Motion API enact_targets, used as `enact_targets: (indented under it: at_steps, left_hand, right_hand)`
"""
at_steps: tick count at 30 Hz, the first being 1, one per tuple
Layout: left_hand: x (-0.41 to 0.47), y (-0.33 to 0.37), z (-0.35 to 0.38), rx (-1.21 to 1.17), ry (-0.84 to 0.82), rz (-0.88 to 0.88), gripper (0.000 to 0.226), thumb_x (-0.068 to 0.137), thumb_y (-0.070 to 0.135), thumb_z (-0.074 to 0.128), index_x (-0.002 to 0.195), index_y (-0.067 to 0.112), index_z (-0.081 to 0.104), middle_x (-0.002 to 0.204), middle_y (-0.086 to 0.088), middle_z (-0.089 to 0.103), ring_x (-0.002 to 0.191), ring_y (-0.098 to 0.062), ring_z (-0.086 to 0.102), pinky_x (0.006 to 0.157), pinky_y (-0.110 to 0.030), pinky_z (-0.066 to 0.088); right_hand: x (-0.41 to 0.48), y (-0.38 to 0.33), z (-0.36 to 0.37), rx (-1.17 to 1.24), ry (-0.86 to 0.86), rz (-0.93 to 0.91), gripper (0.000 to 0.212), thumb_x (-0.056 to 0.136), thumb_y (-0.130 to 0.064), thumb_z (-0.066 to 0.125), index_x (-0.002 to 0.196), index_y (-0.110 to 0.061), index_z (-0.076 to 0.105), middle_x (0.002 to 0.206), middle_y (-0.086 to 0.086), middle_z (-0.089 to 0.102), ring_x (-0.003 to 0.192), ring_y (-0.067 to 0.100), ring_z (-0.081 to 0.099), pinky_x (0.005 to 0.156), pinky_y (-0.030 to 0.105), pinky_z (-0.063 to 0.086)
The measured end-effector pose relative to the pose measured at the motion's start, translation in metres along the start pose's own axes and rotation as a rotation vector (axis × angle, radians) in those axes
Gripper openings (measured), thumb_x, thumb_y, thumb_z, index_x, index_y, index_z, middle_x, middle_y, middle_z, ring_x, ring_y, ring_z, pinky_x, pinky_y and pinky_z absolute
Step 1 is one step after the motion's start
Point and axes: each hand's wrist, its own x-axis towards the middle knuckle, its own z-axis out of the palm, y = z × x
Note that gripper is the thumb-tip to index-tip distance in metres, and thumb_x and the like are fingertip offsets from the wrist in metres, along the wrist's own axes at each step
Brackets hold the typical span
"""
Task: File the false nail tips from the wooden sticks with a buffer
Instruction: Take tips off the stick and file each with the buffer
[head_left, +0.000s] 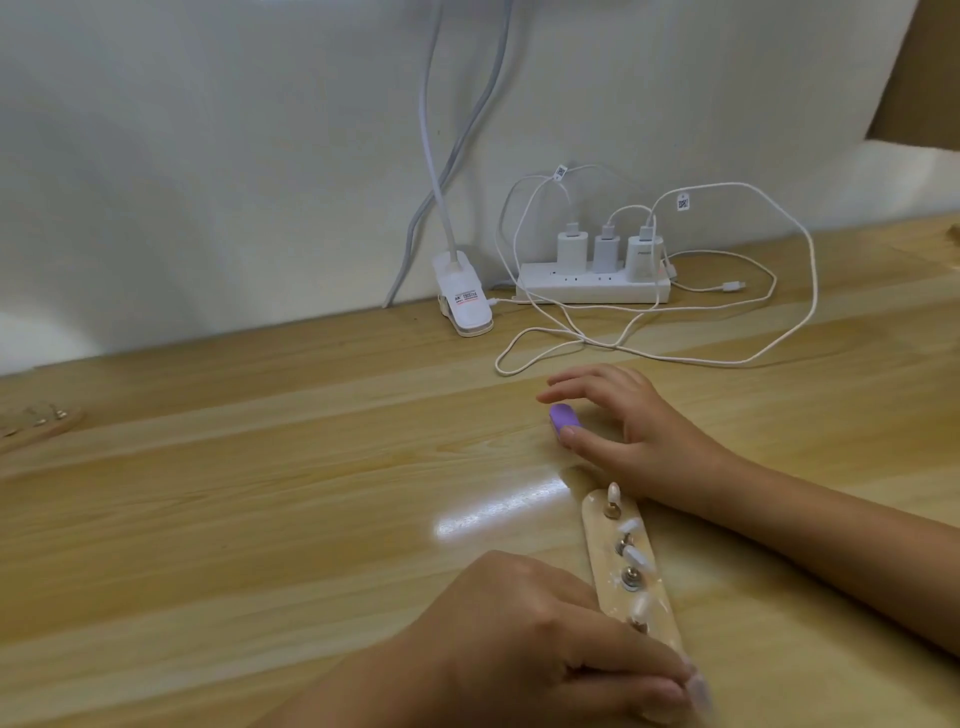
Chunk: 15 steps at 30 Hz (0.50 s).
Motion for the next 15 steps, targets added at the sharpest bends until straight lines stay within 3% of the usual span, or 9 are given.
enact_targets:
  at_steps: [3,6,10,13,15]
  left_hand:
    - [-0.004,-0.003,-0.003,0.017,-0.009,-0.017,0.016,0.092,0.036,0.066,0.104,0.033,0.076,0.051,0.003,0.05,0.048,-0.006,0.041,0.05,-0.012,0.036]
    - [-0.007,-0.004,-0.008,0.023,-0.009,-0.016,0.015,0.089,0.035,0.07,0.103,0.033,0.076,0.05,0.005,0.049,0.051,-0.001,0.029,0.049,-0.01,0.03]
    - [-0.006,-0.002,-0.011,0.048,-0.045,-0.001,0.014,0.089,0.036,0.07,0.102,0.034,0.077,0.051,0.005,0.051,0.054,0.0,0.027,0.053,-0.008,0.022]
    - [-0.007,-0.004,-0.018,0.005,-0.059,0.0,0.013,0.088,0.037,0.07,0.097,0.032,0.078,0.053,0.005,0.054,0.051,-0.003,0.034,0.054,-0.008,0.024]
    - [-0.008,-0.007,-0.024,-0.034,-0.075,-0.043,0.013,0.088,0.04,0.069,0.095,0.034,0.078,0.057,0.007,0.058,0.052,0.001,0.044,0.056,-0.005,0.028]
  right_hand:
    - [-0.002,-0.006,-0.007,0.065,-0.013,-0.032,0.026,0.094,-0.012,0.063,0.112,-0.03,0.065,0.114,-0.008,0.062,0.106,0.002,0.051,0.091,0.011,0.039]
    - [-0.004,-0.013,-0.031,0.066,-0.244,-0.053,0.023,0.095,-0.011,0.062,0.111,-0.027,0.067,0.102,-0.008,0.067,0.092,0.012,0.061,0.08,0.027,0.05]
    - [-0.007,-0.017,-0.059,0.008,-0.716,0.039,0.046,0.096,-0.006,0.057,0.132,-0.034,0.055,0.118,-0.016,0.06,0.104,0.0,0.056,0.088,0.014,0.043]
    - [-0.018,-0.021,-0.062,-0.061,-0.796,0.022,0.065,0.089,0.003,0.056,0.14,-0.036,0.046,0.131,-0.01,0.046,0.122,0.003,0.044,0.103,0.022,0.038]
    - [-0.026,-0.024,-0.064,-0.1,-0.804,0.013,0.064,0.088,-0.004,0.063,0.139,-0.04,0.047,0.131,-0.011,0.042,0.13,0.003,0.036,0.113,0.026,0.03]
